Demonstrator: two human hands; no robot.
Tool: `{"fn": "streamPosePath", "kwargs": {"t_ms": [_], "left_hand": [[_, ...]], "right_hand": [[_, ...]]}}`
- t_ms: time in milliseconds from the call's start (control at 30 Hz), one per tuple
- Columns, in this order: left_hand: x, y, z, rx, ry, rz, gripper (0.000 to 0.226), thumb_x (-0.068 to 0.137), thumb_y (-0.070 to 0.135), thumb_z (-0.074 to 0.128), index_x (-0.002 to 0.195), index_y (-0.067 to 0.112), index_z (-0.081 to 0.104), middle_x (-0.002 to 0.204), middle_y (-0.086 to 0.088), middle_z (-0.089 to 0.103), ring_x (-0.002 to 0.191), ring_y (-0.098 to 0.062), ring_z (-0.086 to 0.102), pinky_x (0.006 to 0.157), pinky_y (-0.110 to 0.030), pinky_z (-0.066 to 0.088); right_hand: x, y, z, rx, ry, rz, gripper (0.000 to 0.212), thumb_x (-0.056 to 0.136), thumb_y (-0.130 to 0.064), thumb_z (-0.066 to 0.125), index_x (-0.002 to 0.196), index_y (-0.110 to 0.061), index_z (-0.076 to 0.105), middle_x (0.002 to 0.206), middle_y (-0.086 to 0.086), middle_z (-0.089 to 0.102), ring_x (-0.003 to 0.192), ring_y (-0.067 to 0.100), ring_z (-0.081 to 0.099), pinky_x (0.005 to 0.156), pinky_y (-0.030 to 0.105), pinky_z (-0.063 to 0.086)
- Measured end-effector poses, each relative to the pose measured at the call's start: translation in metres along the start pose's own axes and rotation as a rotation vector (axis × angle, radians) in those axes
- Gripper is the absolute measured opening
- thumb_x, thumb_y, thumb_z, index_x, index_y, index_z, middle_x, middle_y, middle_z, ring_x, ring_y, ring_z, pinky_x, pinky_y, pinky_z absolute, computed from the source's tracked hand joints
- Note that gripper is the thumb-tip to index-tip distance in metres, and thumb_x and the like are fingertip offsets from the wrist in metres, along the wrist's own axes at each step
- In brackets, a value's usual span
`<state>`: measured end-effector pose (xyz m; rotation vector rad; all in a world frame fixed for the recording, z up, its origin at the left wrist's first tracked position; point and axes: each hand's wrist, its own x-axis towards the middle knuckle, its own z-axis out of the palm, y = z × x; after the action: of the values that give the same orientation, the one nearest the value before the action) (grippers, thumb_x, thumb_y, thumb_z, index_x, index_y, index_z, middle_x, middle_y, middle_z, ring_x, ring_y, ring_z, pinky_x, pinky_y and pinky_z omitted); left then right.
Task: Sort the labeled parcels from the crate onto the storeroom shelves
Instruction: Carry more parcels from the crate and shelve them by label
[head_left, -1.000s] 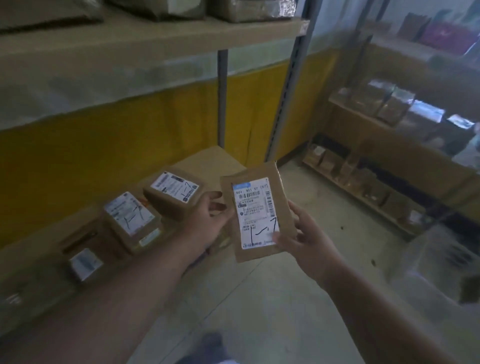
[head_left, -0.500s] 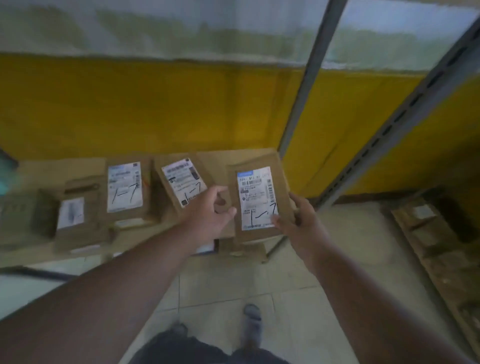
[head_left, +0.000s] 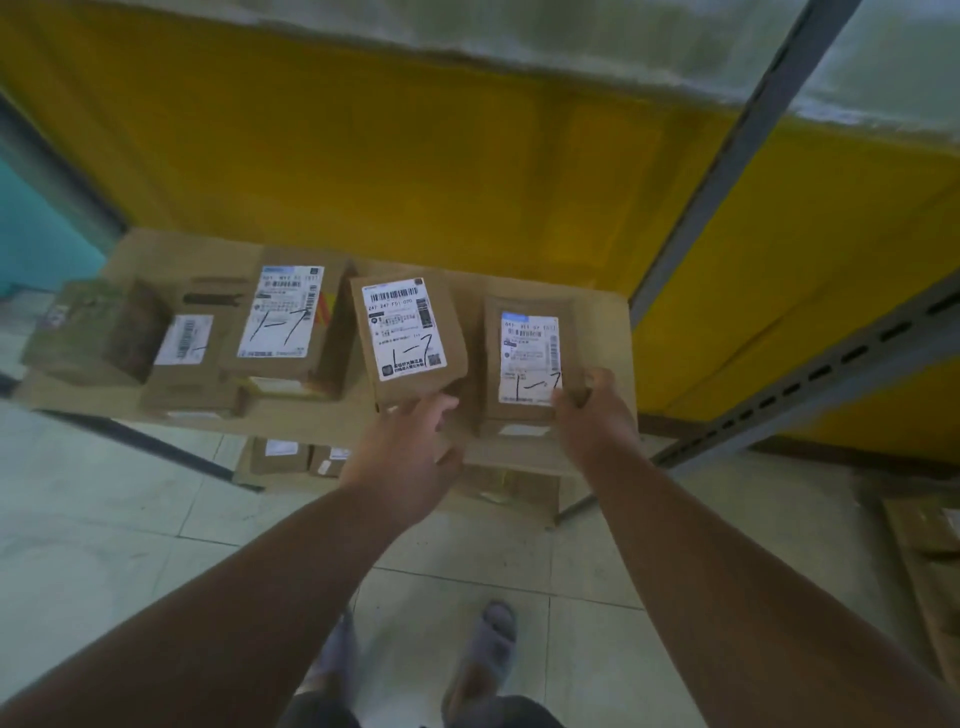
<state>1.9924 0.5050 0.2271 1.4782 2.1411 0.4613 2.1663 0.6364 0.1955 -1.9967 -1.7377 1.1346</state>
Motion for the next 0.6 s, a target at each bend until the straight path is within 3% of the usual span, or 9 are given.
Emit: {"fn": "streamPosePath", "kwargs": {"t_ms": [133,300,467,600], "left_hand": [[-0.013,-0.005,-0.001,0.004,-0.016,0.008,0.054,0.091,0.037,0.064,0.141,0.027,0.046,0.121,0.005,0.060,0.097,-0.014,0.057,0.077,-0.030,0.047],[-0.039,-0.016,-0.018,0.003,-0.005,0.059,0.047,0.090,0.033,0.065,0.134,0.024,0.052,0.120,0.001,0.063,0.098,-0.019,0.060,0.081,-0.033,0.050],[-0.075,-0.040,-0.047,0.076,-0.031,0.121,0.053,0.090,0.033,0.061,0.140,0.027,0.046,0.131,0.001,0.056,0.119,-0.022,0.052,0.094,-0.038,0.048],[-0.110,-0.067,-0.080,0.182,-0.002,0.200,0.053,0.093,0.040,0.059,0.141,0.027,0.042,0.133,0.001,0.054,0.122,-0.021,0.051,0.100,-0.037,0.045]], "right_hand": [[-0.033,-0.007,-0.010,-0.193,0.107,-0.158,0.058,0.095,-0.044,0.056,0.145,-0.022,0.035,0.138,0.005,0.046,0.121,0.028,0.052,0.092,0.048,0.055],[-0.117,-0.031,-0.035,-0.378,0.106,-0.435,0.062,0.097,-0.042,0.054,0.151,-0.019,0.032,0.149,0.005,0.037,0.138,0.024,0.034,0.114,0.039,0.034],[-0.195,-0.056,-0.031,-0.500,0.190,-0.487,0.059,0.097,-0.043,0.051,0.149,-0.019,0.033,0.151,0.008,0.037,0.139,0.028,0.034,0.115,0.041,0.030],[-0.249,-0.087,-0.022,-0.523,0.239,-0.516,0.060,0.097,-0.045,0.050,0.148,-0.021,0.032,0.156,0.006,0.032,0.141,0.027,0.031,0.116,0.040,0.031]]}}
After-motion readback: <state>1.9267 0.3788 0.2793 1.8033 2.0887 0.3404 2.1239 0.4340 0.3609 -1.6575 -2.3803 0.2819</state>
